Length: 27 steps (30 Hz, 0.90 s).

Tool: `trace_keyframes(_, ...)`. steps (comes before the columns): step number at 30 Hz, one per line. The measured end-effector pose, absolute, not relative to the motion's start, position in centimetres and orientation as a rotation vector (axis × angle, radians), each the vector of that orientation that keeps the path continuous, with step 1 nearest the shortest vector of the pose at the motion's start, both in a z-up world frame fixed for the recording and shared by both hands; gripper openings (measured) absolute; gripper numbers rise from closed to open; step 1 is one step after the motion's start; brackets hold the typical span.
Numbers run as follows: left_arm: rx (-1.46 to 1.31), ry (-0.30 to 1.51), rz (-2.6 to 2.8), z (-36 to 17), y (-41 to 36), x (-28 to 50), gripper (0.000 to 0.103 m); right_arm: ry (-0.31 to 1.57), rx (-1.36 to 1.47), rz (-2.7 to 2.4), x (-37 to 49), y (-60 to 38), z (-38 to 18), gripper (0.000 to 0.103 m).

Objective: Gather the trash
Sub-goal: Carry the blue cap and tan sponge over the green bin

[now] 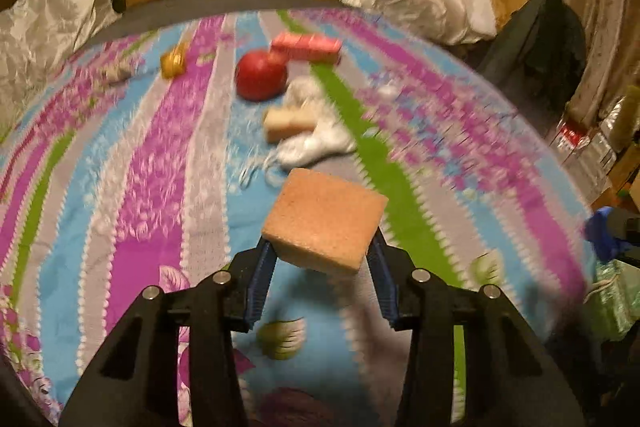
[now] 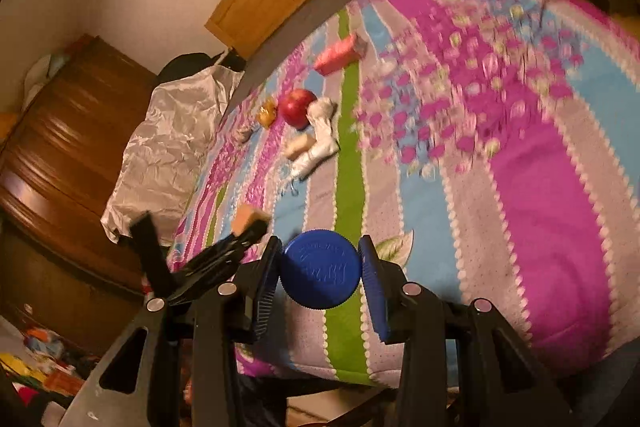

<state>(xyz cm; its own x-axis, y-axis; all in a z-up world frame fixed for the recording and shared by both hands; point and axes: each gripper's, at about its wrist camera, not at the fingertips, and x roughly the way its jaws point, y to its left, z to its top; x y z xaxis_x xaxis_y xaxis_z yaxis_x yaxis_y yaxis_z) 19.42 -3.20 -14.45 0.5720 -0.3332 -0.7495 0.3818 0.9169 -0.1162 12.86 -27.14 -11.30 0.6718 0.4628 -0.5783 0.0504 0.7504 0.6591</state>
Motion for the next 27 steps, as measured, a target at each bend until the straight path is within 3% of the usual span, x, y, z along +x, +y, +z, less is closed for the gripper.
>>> trace_keyframes(11, 0.181, 0.687, -0.52, -4.7, -14.4, 16.7, 0.043, 0.609, 0.505, 0.017, 6.0, -32.9, -2.3, 0.041)
trace_keyframes(27, 0.346, 0.524, -0.856, 0.9, -34.0, 8.3, 0.043, 0.51, 0.388, -0.514, -9.1, -46.5, 4.1, 0.041)
